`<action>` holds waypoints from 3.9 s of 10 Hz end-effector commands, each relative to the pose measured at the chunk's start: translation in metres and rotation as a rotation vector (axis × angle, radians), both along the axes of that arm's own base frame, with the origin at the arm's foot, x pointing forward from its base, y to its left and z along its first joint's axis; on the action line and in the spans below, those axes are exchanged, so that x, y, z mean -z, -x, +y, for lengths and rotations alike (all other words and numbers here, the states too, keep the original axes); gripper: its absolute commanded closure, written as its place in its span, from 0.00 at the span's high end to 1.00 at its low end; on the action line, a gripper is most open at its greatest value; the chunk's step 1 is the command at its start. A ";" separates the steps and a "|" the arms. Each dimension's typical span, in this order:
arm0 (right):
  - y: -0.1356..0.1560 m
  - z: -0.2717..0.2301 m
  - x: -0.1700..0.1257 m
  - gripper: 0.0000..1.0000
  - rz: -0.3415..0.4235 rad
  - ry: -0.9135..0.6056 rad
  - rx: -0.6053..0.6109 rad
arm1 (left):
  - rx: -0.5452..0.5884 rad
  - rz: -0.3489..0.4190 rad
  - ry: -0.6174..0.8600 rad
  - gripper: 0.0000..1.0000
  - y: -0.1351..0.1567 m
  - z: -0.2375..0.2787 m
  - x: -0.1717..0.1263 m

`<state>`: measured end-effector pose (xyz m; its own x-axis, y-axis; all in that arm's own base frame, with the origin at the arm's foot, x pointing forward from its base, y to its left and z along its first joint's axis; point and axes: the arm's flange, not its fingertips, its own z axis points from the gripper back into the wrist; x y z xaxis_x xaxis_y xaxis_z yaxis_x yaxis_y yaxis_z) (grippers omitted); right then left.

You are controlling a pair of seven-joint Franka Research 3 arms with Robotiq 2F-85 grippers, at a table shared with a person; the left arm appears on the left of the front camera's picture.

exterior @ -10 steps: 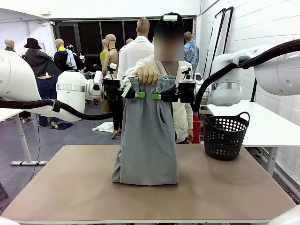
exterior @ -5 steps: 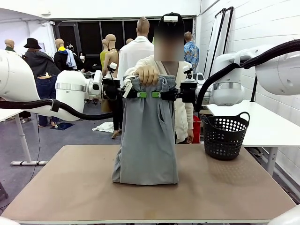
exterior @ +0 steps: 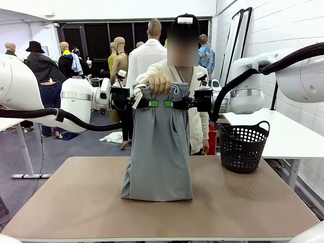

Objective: Fold the training pants.
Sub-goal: Release the ends of the Training pants and then grab the overlapped ends, then fold the Training pants in half.

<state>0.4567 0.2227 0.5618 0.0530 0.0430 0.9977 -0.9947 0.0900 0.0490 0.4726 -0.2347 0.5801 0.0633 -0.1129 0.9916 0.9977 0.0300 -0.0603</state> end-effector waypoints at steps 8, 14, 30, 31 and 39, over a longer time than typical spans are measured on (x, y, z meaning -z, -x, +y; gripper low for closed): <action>0.000 0.000 0.001 0.00 -0.003 0.011 -0.004 | -0.003 0.003 -0.001 0.00 -0.002 0.001 0.002; 0.000 0.000 0.001 0.00 -0.003 0.011 -0.004 | -0.003 0.003 -0.001 0.00 -0.002 0.001 0.002; 0.000 0.000 0.001 0.00 -0.003 0.011 -0.004 | -0.003 0.003 -0.001 0.00 -0.002 0.001 0.002; 0.000 0.000 0.001 0.00 -0.003 0.011 -0.004 | -0.003 0.003 -0.001 0.00 -0.002 0.001 0.002; 0.006 0.003 0.010 0.00 0.038 0.039 -0.020 | -0.014 0.038 -0.005 0.00 0.010 0.006 0.012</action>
<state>0.4555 0.2231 0.5539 0.0582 0.0738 0.9956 -0.9951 0.0847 0.0519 0.4730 -0.2333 0.5686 0.0846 -0.1208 0.9891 0.9959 0.0419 -0.0801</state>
